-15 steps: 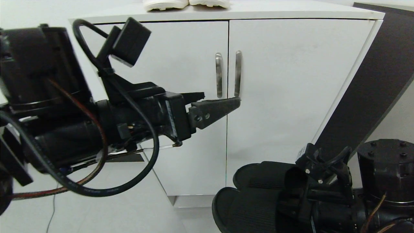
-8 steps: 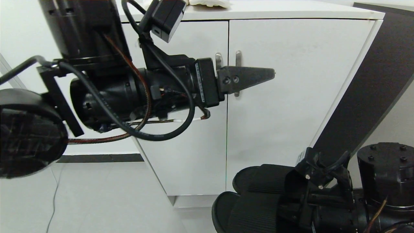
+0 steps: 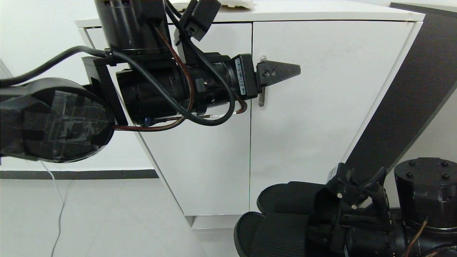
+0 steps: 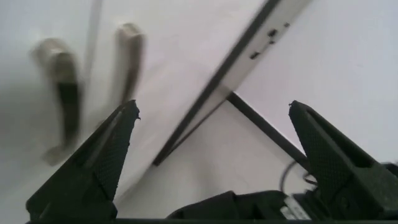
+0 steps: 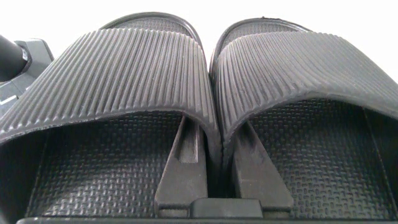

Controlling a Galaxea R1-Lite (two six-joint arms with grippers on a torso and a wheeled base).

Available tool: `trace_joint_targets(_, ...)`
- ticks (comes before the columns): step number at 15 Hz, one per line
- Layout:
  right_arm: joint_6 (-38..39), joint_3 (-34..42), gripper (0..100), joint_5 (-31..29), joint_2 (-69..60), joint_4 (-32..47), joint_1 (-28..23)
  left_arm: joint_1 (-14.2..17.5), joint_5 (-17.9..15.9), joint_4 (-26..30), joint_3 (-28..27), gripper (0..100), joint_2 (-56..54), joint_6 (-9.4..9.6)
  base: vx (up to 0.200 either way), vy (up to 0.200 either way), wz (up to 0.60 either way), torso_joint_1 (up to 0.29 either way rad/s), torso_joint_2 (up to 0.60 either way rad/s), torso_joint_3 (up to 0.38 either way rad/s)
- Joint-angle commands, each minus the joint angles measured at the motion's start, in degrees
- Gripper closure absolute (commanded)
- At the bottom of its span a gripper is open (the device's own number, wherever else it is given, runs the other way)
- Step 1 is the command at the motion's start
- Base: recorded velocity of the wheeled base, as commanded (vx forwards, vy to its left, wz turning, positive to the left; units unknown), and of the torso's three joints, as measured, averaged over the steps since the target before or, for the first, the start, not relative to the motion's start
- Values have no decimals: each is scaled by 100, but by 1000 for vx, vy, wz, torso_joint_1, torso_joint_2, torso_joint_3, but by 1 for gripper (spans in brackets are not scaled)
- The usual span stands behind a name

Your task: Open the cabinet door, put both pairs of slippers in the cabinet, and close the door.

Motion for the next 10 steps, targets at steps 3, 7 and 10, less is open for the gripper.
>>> trace_joint_targets(3,-6,-1,100,3,-2,0,0,26,313,32,-160,0,154,5,0,0,0,0,0,0)
trace_joint_targets(7,-6,8,100,3,-2,0,0,35,630,32,-494,0,497,154,0,0,0,0,0,0)
trace_joint_targets(10,-6,8,100,3,-11,0,0,35,691,41,-670,0,682,198,0,0,0,0,0,0)
